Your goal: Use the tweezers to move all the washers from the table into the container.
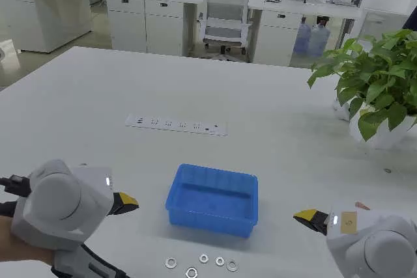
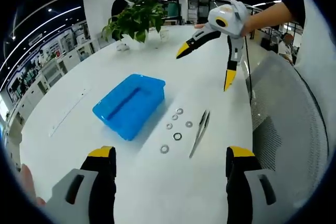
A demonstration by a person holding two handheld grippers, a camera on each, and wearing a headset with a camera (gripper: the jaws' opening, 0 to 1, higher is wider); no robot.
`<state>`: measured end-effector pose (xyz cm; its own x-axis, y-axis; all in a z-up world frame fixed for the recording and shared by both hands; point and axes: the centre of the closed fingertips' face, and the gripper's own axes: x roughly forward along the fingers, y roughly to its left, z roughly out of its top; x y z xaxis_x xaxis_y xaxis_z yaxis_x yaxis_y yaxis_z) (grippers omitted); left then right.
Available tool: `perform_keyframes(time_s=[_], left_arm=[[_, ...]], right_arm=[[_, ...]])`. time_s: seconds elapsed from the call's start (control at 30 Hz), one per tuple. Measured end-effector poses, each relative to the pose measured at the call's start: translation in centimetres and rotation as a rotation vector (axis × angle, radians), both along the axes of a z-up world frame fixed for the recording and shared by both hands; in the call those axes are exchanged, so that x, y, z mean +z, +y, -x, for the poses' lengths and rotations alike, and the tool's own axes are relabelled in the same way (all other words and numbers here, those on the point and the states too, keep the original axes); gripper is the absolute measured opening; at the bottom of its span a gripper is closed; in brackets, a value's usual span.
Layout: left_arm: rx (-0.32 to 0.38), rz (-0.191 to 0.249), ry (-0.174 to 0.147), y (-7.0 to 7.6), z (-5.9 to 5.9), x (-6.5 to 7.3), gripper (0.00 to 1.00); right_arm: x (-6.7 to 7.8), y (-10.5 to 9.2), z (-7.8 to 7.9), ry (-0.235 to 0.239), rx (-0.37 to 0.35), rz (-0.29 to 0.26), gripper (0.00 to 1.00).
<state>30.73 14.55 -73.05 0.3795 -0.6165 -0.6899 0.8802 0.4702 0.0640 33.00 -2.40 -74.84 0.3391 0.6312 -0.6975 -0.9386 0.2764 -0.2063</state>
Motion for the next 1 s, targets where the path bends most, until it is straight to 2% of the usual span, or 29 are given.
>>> perform_keyframes(time_s=[0.57,1.0], left_arm=[[0.006,0.005,0.002,-0.08,-0.07,-0.10,0.92],[0.010,-0.014,0.004,0.49,0.13,-0.73,0.92]], right_arm=[[-0.21,-0.24,-0.12,-0.001,-0.007,0.005,0.90],[-0.62,-0.52,0.04,0.003,-0.003,0.021,0.90]])
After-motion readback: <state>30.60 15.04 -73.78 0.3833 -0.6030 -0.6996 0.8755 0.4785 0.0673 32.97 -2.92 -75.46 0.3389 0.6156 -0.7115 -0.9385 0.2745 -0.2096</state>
